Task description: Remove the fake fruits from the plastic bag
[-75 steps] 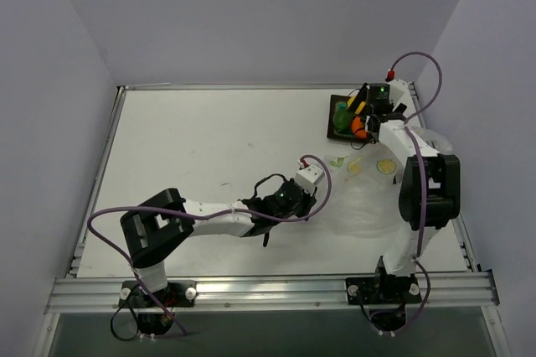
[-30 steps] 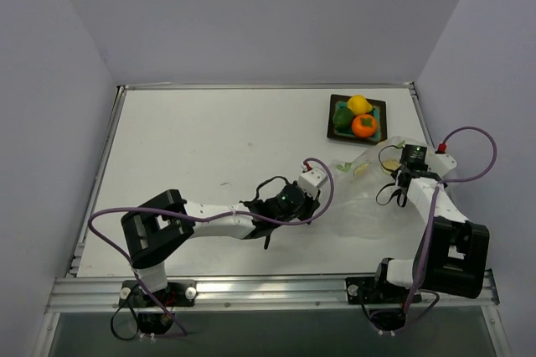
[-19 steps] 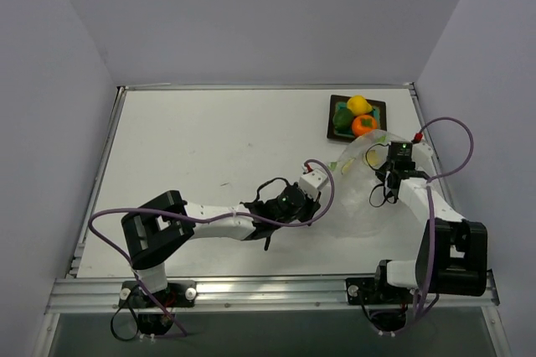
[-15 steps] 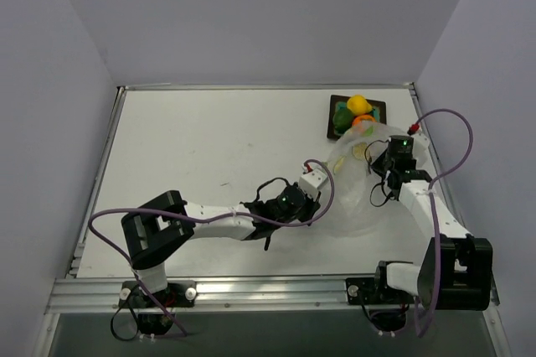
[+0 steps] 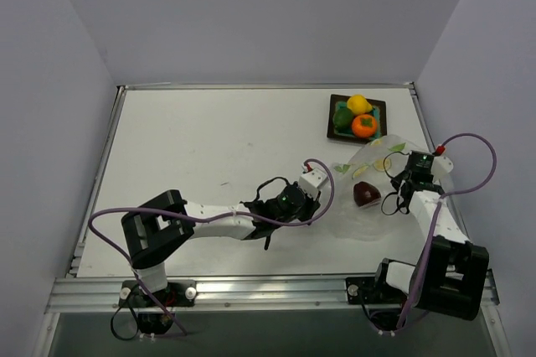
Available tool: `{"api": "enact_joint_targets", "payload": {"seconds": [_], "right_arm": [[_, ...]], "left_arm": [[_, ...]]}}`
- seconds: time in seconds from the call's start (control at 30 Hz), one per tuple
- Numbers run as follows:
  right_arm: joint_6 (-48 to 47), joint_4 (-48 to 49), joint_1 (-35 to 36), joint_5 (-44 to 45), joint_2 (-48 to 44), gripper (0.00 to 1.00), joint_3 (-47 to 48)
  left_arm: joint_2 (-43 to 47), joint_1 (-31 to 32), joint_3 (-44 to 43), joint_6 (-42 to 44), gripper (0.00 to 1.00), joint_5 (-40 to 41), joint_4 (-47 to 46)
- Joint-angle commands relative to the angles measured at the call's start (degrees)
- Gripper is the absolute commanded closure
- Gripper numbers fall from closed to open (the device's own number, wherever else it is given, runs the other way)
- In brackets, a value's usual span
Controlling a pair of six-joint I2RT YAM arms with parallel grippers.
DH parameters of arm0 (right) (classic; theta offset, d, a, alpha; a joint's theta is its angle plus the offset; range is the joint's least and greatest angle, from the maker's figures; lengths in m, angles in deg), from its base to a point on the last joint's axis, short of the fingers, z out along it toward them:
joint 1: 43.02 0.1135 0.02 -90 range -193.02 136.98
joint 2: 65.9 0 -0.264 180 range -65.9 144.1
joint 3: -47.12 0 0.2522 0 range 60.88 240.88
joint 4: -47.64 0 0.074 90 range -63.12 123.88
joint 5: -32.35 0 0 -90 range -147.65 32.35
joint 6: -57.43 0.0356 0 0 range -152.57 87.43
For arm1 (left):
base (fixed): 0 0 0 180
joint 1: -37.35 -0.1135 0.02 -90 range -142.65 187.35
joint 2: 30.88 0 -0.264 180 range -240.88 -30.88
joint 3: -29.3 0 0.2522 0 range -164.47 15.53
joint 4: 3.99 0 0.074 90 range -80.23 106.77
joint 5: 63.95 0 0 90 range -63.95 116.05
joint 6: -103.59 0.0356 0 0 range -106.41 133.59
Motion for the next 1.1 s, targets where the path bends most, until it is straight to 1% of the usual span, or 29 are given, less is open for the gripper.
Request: {"api": "enact_joint_targets", "payload": {"seconds": [0.0, 0.03, 0.07, 0.1, 0.13, 0.17, 0.2, 0.27, 0.33, 0.37, 0.5, 0.6, 0.63, 0.7, 0.73, 0.77, 0.8, 0.87, 0.97, 1.0, 1.03, 1.07], "right_arm": [[-0.22, -0.73, 0.24, 0.94, 1.48, 0.82, 0.69], [-0.30, -1.34, 0.24, 0.84, 1.23, 0.78, 0.95], [-0.65, -1.52, 0.33, 0.84, 0.61, 0.64, 1.04], [-0.92, -1.52, 0.33, 0.67, -0.35, 0.57, 1.13], [-1.18, -4.48, 0.42, 0.84, -2.97, 0.43, 1.48], [-1.45, -5.55, 0.77, 1.19, -4.56, 0.38, 1.65], [-1.88, -7.74, 0.94, 1.46, -8.32, 0.35, 1.92], [-2.06, -9.59, 1.47, 2.24, -12.21, 0.33, 2.62], [-1.54, -12.41, 4.45, 4.43, -17.22, 0.33, 3.23], [-1.27, -13.11, 7.16, 6.53, -20.19, 0.33, 3.24], [-1.09, -15.05, 12.01, 9.19, -25.13, 0.34, 4.64], [-2.76, -15.14, 13.25, 6.57, -26.20, 0.41, 6.31], [-4.42, -15.05, 13.43, 4.90, -25.94, 0.52, 6.49], [-6.36, -14.62, 13.69, -0.88, -23.84, 0.56, 6.58], [-6.80, -14.61, 13.86, -2.22, -22.78, 0.61, 6.40], [-7.33, -14.27, 14.21, -3.19, -20.77, 0.64, 6.05], [-7.25, -14.09, 15.70, -3.46, -19.71, 0.64, 6.05], [-6.99, -13.74, 17.12, -3.90, -15.68, 0.63, 5.96], [-6.37, -13.21, 17.64, -4.61, -11.01, 0.50, 5.44], [-6.20, -12.86, 17.82, -4.52, -10.47, 0.46, 5.17], [-6.19, -12.25, 17.91, -4.08, -9.94, 0.38, 4.30], [-6.28, -10.76, 18.08, -3.99, -9.59, 0.35, 3.86]], "left_arm": [[0.05, 0.40, -2.87, 0.31, 0.98, 0.78, -0.81], [-0.04, 0.40, -3.05, 0.31, 0.98, 0.78, -0.64], [-0.13, 0.31, -3.14, 0.31, 0.98, 0.87, -0.37], [-0.48, 0.31, -3.31, 0.39, 0.98, 0.87, -0.20], [-0.74, 0.31, -3.66, 0.39, 0.98, 0.87, 0.15], [-0.92, 0.31, -3.84, 0.39, 0.97, 0.87, 0.33], [-1.27, 0.31, -3.93, 0.39, 0.98, 0.61, 0.42], [-1.53, 0.31, -4.19, 0.31, 0.98, 0.34, 0.42], [-1.62, 0.31, -4.19, 0.22, 0.98, 0.43, 0.25], [-1.71, 0.31, -4.11, 0.22, 0.98, 0.34, 0.25], [-1.36, 0.23, -3.93, 0.39, 0.97, 0.78, 0.16], [-1.45, 0.22, -3.93, 0.22, 0.98, 0.78, 0.16], [-1.45, 0.22, -3.93, 0.31, 0.98, 0.70, 0.07], [-1.36, 0.22, -3.84, 0.31, 0.98, 0.70, 0.07], [-1.36, 0.14, -3.84, 0.31, 0.98, 0.70, 0.07], [-1.10, 0.22, -3.76, 0.31, 0.98, 0.87, 0.07], [-1.01, 0.22, -3.67, 0.39, 0.98, 0.87, 0.07], [-0.74, 0.05, -3.58, 0.39, 0.98, 1.05, 0.07], [-0.04, -0.04, -3.14, 0.31, 0.98, 1.13, -0.02], [0.22, -0.13, -3.05, 0.39, 0.98, 1.22, -0.11], [0.31, -0.13, -2.96, 0.39, 0.98, 1.22, -0.11], [0.49, -0.21, -2.88, 0.39, 0.98, 1.22, -0.11]]}}
